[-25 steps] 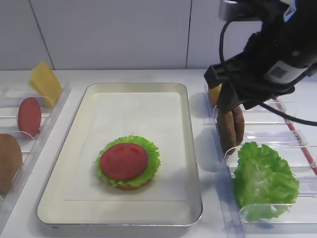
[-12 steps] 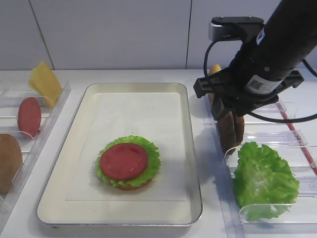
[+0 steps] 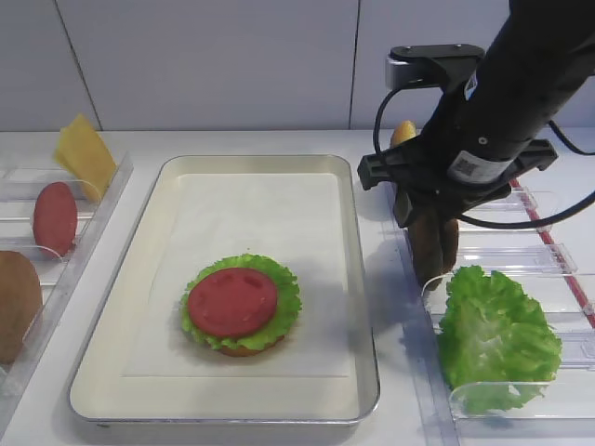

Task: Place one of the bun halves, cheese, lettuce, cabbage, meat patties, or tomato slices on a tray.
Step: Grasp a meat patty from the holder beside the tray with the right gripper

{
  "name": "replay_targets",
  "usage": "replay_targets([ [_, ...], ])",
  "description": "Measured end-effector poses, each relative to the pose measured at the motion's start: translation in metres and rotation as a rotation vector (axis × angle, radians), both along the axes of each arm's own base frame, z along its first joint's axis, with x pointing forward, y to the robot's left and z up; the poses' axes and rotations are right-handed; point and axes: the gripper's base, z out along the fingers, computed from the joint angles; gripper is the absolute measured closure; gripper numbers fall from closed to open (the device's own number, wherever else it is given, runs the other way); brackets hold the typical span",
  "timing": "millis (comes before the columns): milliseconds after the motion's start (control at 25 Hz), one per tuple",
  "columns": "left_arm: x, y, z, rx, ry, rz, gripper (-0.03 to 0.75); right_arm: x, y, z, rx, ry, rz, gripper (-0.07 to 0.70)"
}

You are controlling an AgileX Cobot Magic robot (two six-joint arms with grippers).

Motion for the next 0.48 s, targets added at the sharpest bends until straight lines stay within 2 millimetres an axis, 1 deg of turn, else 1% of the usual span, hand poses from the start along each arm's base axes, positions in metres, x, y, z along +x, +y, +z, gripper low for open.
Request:
replay_targets([
  [160, 0.0, 0.0, 0.0, 0.0, 0.0, 0.0, 0.293, 0.0027, 0.001, -0.0041, -0.004, 0.002, -0.002, 0.263],
  [480, 0.0, 0.0, 0.0, 0.0, 0.0, 0.0, 0.293, 0.0058, 0.0029, -0.0059, 0.0, 0.005, -0.008, 0.266],
])
